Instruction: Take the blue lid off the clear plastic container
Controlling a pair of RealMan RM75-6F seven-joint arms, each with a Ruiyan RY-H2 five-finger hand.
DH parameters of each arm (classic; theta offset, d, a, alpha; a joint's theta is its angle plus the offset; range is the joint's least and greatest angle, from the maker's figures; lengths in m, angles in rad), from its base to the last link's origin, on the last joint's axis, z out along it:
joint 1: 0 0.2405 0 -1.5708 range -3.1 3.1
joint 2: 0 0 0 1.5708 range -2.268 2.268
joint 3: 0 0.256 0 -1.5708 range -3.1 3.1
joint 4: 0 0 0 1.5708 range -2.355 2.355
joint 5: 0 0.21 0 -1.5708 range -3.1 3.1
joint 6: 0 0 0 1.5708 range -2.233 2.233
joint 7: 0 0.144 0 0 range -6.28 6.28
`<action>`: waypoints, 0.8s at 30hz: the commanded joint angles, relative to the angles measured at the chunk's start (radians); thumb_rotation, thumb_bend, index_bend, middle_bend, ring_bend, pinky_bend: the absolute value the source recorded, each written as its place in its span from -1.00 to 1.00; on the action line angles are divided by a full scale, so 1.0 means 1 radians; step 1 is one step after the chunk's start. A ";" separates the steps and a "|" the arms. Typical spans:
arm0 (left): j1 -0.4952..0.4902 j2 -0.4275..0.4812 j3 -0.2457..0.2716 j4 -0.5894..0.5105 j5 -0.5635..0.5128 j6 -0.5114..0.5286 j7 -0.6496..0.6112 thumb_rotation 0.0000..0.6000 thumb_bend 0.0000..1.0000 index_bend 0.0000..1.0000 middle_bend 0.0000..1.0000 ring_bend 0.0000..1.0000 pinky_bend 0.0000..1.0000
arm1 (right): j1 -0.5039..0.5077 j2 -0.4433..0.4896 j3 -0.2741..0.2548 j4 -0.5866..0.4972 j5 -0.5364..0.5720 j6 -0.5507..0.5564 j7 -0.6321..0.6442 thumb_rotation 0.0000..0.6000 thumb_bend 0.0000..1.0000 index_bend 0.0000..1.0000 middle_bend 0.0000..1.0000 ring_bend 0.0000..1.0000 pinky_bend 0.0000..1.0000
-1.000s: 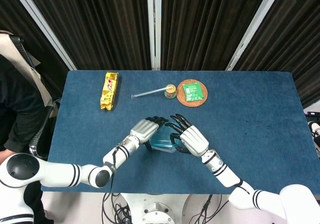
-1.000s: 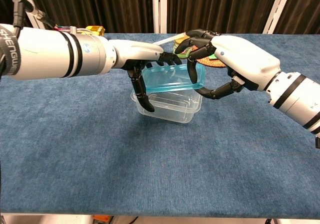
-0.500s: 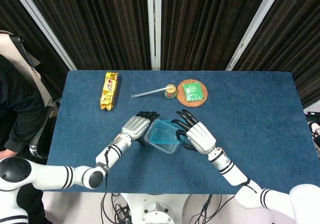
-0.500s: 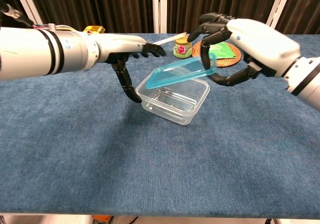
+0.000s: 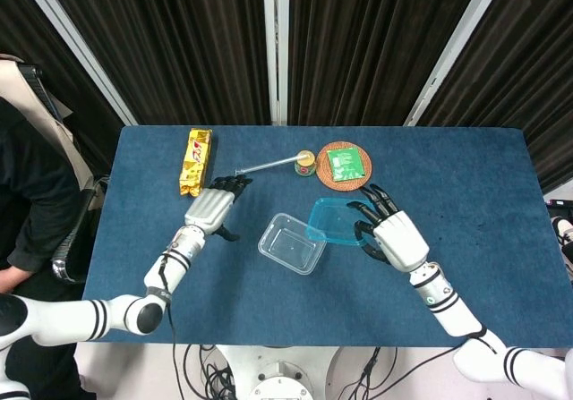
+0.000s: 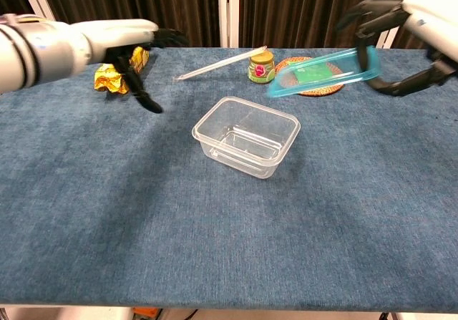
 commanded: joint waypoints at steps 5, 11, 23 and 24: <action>0.124 0.063 0.049 -0.033 0.090 0.112 -0.027 1.00 -0.90 -0.94 -1.00 -1.00 -0.86 | -0.020 -0.010 0.012 0.105 0.090 -0.083 0.054 1.00 0.99 0.34 -0.60 -1.00 -1.00; 0.218 0.117 0.079 -0.084 0.165 0.193 -0.048 1.00 -0.90 -0.94 -1.00 -1.00 -0.86 | -0.003 -0.006 -0.005 0.112 0.155 -0.242 0.002 1.00 -0.13 -0.57 -0.90 -1.00 -1.00; 0.371 0.287 0.105 -0.186 0.249 0.242 -0.158 1.00 -0.90 -0.94 -1.00 -1.00 -0.88 | -0.045 0.263 -0.041 -0.278 0.282 -0.381 -0.171 1.00 -1.00 -1.00 -1.00 -1.00 -1.00; 0.389 0.303 0.105 -0.186 0.251 0.250 -0.173 1.00 -0.90 -0.94 -1.00 -1.00 -0.88 | -0.055 0.288 -0.042 -0.307 0.282 -0.367 -0.173 1.00 -1.00 -1.00 -1.00 -1.00 -1.00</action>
